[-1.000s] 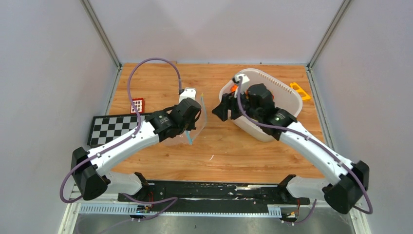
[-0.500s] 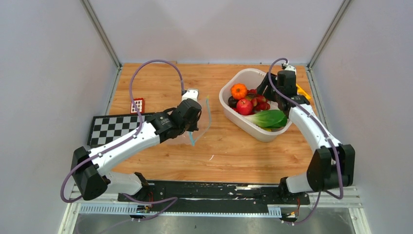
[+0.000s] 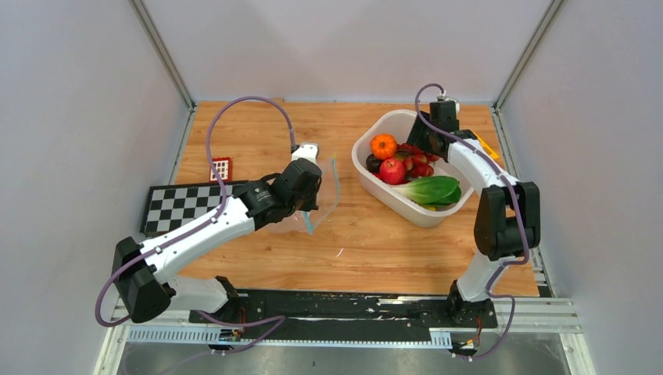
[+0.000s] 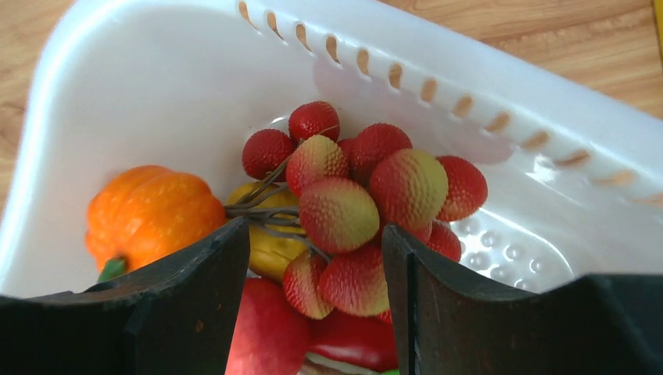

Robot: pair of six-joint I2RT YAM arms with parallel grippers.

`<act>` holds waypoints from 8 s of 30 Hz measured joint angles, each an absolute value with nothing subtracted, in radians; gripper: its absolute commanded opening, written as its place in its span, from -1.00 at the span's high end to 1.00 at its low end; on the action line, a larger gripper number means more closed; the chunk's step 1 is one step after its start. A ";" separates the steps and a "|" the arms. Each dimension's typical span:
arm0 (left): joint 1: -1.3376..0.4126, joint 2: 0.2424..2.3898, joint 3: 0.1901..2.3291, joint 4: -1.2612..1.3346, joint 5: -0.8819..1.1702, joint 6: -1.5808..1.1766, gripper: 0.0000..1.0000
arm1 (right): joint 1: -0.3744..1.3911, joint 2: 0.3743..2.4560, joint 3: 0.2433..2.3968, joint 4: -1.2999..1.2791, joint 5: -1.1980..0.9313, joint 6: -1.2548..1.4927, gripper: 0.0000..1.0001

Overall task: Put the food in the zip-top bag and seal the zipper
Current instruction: Pick up the fake fruit from the bin, then place the fake fruit in the zipper food storage bag.

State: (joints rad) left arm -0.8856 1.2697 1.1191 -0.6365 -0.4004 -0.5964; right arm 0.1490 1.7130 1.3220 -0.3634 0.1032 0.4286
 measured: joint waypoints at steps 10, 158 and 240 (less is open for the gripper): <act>-0.883 1.249 1.111 -0.636 -0.401 -0.585 1.00 | 0.160 1.767 1.385 -0.385 0.094 0.080 -0.27; -0.831 1.098 0.995 -0.378 -0.126 -0.800 1.00 | 0.723 0.890 0.527 0.295 -0.527 -0.138 1.00; -0.830 1.076 0.887 -0.189 -0.069 -0.836 1.00 | 0.862 0.912 0.257 0.835 -0.325 0.285 1.00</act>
